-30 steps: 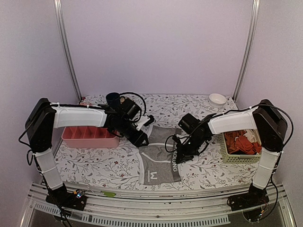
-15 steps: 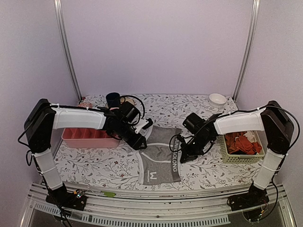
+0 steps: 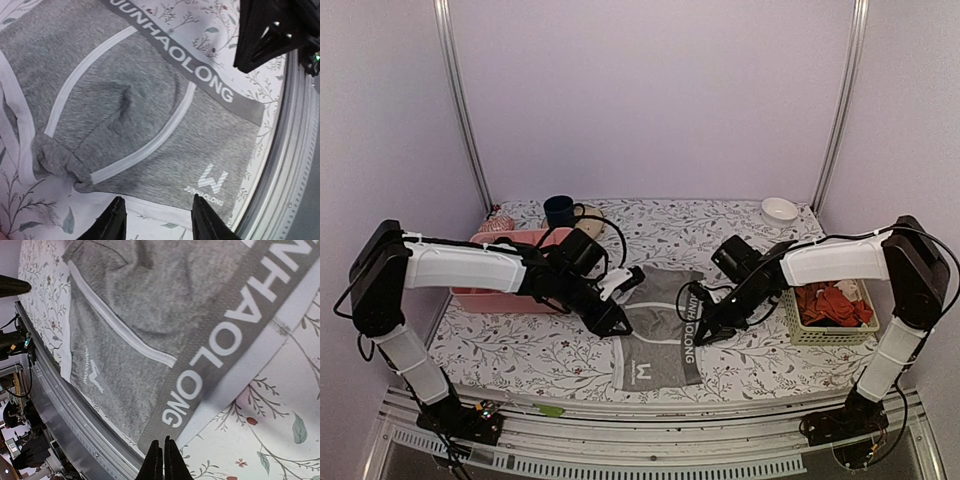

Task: Roll the underwear
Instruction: Adjust the underwear at the center of the board.

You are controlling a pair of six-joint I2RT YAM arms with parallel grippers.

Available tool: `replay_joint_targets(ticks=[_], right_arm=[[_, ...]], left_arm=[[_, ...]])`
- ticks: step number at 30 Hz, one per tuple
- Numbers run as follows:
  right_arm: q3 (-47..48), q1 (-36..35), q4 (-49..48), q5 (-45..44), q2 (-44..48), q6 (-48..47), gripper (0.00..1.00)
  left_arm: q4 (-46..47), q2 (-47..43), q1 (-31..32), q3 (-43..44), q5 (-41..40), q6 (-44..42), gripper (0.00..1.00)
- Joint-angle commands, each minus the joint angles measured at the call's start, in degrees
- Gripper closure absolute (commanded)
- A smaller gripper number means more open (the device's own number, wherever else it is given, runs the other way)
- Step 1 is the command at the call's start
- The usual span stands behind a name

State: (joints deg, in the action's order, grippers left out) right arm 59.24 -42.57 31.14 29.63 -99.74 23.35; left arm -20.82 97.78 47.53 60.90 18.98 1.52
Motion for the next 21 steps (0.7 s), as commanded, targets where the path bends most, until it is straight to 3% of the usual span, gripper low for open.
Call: replay_joint_targets(ticks=[1,8,17,21], right_arm=[[-0.61,-2.67,-2.98,8.78,1.11,-2.72,0.94],[-2.34,-7.13,-4.88,7.61,-4.89,-3.85,0.97],[-11.12,-4.26,-5.9,1.88,-5.68,-0.81,1.0],[-14.24,-4.29,-5.23,3.78,-2.77,-1.56,1.0]], left_arm=[[5.59,-4.84,1.6,-5.13,6.25,0.59,0.56],[6.82,-6.33,2.12,-8.41,4.38,2.88,0.56],[6.47,-8.0,2.65,-11.2,1.29,3.49,0.56],[5.62,-8.35,2.54,-10.61,-1.45,2.87,0.53]])
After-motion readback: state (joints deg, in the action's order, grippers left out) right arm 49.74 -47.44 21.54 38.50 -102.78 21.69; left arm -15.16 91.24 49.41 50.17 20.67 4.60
